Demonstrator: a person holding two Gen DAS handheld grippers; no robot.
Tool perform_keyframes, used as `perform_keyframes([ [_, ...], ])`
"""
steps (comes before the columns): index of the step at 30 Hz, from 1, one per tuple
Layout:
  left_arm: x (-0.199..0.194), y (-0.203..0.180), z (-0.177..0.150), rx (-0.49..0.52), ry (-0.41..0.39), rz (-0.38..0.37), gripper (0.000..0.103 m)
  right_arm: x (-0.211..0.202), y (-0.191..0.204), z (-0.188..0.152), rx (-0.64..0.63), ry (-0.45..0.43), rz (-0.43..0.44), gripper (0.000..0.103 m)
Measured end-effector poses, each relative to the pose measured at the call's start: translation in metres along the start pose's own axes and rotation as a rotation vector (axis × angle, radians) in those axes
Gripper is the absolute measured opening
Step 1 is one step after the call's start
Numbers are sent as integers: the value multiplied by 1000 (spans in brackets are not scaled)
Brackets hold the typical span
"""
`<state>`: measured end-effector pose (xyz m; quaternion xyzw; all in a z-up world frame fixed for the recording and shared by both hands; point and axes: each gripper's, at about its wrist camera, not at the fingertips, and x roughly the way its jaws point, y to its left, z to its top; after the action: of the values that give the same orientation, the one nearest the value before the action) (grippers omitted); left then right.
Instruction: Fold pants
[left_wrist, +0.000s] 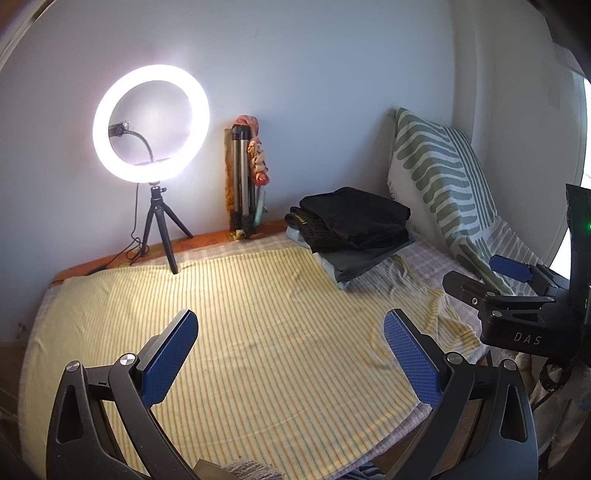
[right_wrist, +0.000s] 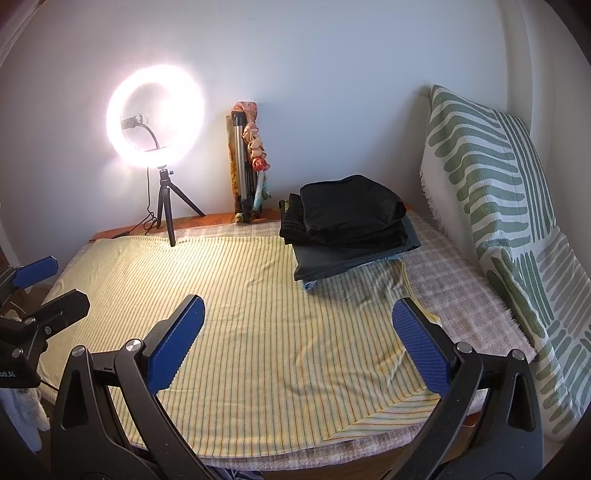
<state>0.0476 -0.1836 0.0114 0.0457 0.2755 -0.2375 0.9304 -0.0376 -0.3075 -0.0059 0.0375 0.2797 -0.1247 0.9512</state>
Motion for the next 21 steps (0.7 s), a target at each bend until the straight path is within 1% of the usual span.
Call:
perform_keyframes([
  [21, -5, -5, 0, -4, -4, -5, 101, 1, -1, -1, 9, -1, 7, 103],
])
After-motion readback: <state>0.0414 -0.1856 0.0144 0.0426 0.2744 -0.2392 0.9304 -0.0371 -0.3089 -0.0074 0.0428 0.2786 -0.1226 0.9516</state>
